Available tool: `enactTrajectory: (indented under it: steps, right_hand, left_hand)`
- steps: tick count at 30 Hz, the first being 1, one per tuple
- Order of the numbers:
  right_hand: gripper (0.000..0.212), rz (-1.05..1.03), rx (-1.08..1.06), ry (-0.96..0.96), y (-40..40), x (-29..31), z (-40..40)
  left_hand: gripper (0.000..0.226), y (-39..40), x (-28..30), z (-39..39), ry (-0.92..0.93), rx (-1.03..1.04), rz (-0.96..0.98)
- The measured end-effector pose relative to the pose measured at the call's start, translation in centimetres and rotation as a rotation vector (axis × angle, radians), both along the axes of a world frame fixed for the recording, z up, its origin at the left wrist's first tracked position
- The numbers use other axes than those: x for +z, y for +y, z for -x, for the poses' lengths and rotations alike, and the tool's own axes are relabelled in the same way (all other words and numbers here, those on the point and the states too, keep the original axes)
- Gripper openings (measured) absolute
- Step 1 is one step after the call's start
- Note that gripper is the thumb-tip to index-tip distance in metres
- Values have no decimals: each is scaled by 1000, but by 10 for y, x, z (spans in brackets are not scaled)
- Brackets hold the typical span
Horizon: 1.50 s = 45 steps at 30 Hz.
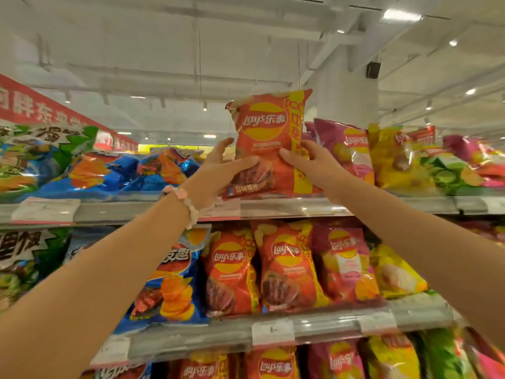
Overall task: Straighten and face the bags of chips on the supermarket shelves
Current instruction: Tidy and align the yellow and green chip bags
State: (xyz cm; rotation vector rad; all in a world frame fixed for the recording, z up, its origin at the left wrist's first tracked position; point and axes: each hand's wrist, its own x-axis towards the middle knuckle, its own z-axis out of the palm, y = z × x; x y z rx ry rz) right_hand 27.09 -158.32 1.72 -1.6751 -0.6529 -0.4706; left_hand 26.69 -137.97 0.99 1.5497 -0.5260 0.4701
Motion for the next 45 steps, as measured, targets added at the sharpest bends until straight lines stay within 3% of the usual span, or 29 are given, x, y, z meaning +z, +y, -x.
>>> enactTrajectory:
  steps: [3, 7, 9, 17, 25, 32, 45]
  right_hand:
    - [55, 79, -68, -89, -14, 3, -15]
    - [92, 166, -54, -66, -37, 0, -34]
    - [97, 239, -28, -86, -46, -3, -45]
    - [80, 354, -144, -229, -57, -12, -78]
    - [83, 501, -243, -379, -65, -19, -81]
    - [77, 575, -366, -497, -64, -24, -84]
    - [69, 704, -468, -315, -54, -18, -92]
  left_hand:
    - [79, -24, 5, -20, -95, 72, 6]
    - [69, -43, 9, -44, -192, 170, -31]
    - [67, -45, 13, -56, -222, 225, -100]
    - [80, -52, 6, -84, -212, 270, -282]
    - [135, -50, 2, -71, -141, 377, -516]
    - [117, -54, -1, -72, -129, 481, -509]
    - [110, -54, 2, -77, 43, 600, -624]
